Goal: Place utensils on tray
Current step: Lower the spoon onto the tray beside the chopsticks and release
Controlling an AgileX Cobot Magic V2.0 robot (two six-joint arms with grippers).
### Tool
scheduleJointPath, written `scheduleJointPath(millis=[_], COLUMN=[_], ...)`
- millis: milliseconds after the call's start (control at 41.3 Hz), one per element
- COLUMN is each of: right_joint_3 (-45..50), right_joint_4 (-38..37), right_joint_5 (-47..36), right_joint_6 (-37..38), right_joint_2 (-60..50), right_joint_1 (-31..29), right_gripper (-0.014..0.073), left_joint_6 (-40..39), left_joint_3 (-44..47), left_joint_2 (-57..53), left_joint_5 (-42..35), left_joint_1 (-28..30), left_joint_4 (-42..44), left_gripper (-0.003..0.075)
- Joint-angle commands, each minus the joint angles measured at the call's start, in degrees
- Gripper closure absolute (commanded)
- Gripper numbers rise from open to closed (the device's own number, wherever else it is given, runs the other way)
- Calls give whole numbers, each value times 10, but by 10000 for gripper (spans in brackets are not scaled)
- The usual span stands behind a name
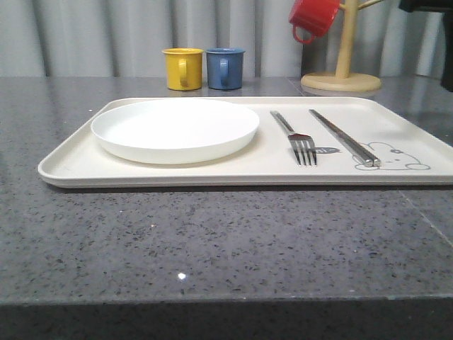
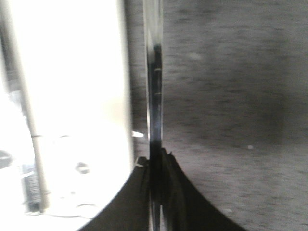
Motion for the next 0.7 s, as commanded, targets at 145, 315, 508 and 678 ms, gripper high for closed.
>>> scheduleJointPath(millis=[145,315,508,678], right_joint_3=[-15,-15,-15,-15], right_joint_4=[11,11,11,6], right_joint_5=[-44,-60,-72,-75], right_joint_6=[46,73,73,73], right_joint_2=[1,25,45,55], right_joint_1=[55,57,57,57], right_gripper=[633,633,633,631], left_joint_6=[-5,-5,-5,-5], left_joint_3=[-16,-16,-16,-16], left_joint_2=[5,5,5,5], left_joint_5=[-49,-49,-49,-49], left_joint_1=[1,1,1,1], left_joint_4=[-5,-5,-5,-5], left_gripper=[739,739,739,739])
